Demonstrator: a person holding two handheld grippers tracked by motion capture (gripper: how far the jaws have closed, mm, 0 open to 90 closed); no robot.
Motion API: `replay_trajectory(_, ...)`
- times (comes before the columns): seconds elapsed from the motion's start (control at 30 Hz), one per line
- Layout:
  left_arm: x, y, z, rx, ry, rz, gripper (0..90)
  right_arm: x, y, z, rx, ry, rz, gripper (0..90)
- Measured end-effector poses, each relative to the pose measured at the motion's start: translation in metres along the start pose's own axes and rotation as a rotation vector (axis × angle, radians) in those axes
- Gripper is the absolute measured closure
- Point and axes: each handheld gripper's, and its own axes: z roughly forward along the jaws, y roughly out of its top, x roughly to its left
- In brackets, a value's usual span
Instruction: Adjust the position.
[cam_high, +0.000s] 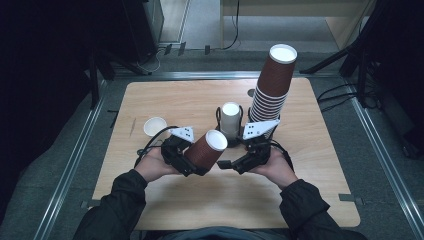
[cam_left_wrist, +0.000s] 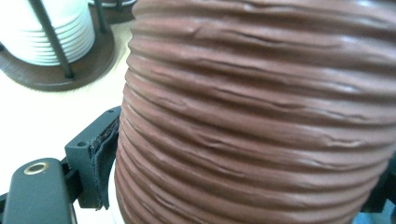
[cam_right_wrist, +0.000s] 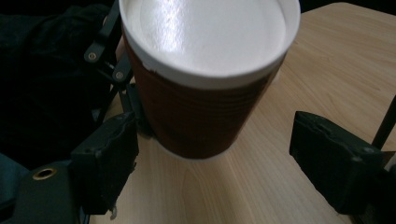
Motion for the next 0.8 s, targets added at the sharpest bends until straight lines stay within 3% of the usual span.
replay_trajectory(0.23,0.0,0.002,-0.006,0.06,0.035,0.026,10.9,-0.001,-0.006,-0.001,0.076,-0.029,-0.001,18.0)
replay_trajectory(0.3,0.0,0.003,-0.007,0.1,0.063,0.044,10.8,0.0,-0.008,-0.001,0.102,-0.058,0.006,20.0)
replay_trajectory(0.47,0.003,0.005,-0.009,0.131,0.096,0.056,10.6,0.002,-0.012,0.001,0.132,-0.066,-0.009,19.8)
replay_trajectory(0.63,0.006,0.007,-0.007,0.162,0.099,0.065,10.6,0.002,-0.017,0.001,0.163,-0.08,-0.004,19.6)
replay_trajectory(0.8,0.012,0.008,0.006,0.234,0.087,0.066,10.6,-0.001,-0.02,0.001,0.181,-0.089,0.0,19.6)
